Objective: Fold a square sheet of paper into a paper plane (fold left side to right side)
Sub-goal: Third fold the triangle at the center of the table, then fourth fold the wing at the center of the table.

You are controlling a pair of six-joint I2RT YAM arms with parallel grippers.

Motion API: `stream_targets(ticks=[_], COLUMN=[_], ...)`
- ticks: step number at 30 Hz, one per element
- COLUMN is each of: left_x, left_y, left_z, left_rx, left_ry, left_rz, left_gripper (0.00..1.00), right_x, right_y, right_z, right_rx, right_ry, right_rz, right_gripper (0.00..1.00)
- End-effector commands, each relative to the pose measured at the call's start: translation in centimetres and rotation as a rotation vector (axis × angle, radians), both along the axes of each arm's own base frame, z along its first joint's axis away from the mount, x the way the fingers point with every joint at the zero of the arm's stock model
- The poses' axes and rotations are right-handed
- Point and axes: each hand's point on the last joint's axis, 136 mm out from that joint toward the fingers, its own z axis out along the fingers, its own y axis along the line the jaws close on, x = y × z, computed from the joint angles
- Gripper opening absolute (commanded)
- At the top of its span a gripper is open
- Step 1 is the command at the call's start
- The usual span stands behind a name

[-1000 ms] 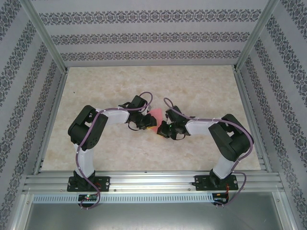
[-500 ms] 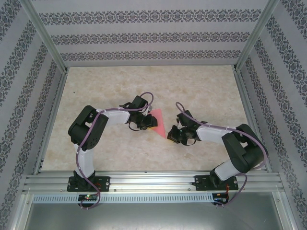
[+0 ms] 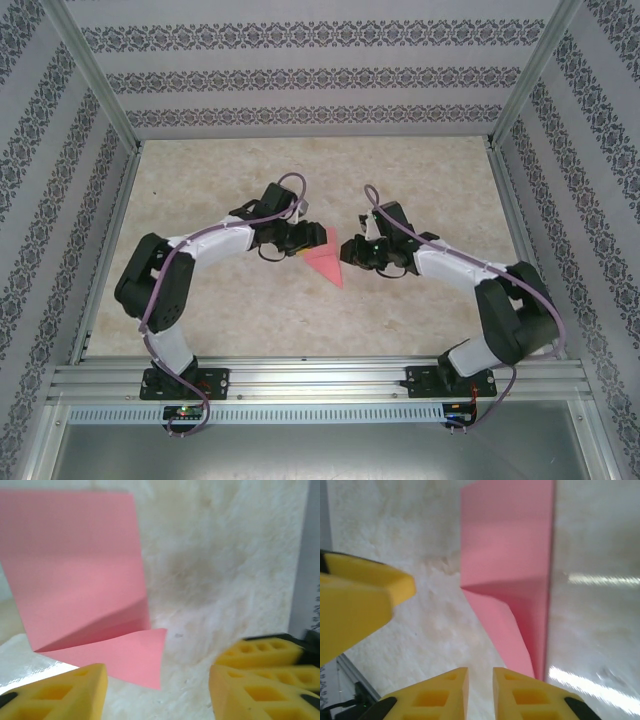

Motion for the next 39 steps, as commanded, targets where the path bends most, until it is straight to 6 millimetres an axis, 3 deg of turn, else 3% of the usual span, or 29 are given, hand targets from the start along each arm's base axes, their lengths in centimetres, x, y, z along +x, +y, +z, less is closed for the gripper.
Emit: stream_targets(ticks=[1,9,16,30,33,39], left_x=[-0.3,-1.2,-1.4,-0.6,-0.7,-0.8], left_y=[2.3,3.4,2.8,1.3,1.3,1.3], left_z=[-0.6,-2.1,-3.6,-5.5,-5.8,-5.8], left_rx=[0.033,0.022,0.001,-0.009,-0.005,0.001], left_ry=[0.015,0.047,0.081,0.121,0.126,0.125], left_rz=[0.068,0.102,0.096,0.087,0.085,0.084], left_gripper=[0.61,0.63,0.63,0.63,0.63,0.63], right_x=[2.0,2.7,3.2,3.2,3.2,3.2], right_y=[2.0,2.3,0.7,-0.3,-0.4,0.3], right_z=[1.1,-2.2,-4.7,-6.1,-5.9,-5.3], right_rx=[0.064,0.033,-0.053,-0.103,-0.091,-0.031], right_ry=[-0.074,-0.001,0.035,0.063,0.057,0.054], right_rz=[0.080,0.092,0.053,0.058,0.055,0.067], right_gripper=[0.20,0.21,0.20,0.20,0.24,0.20])
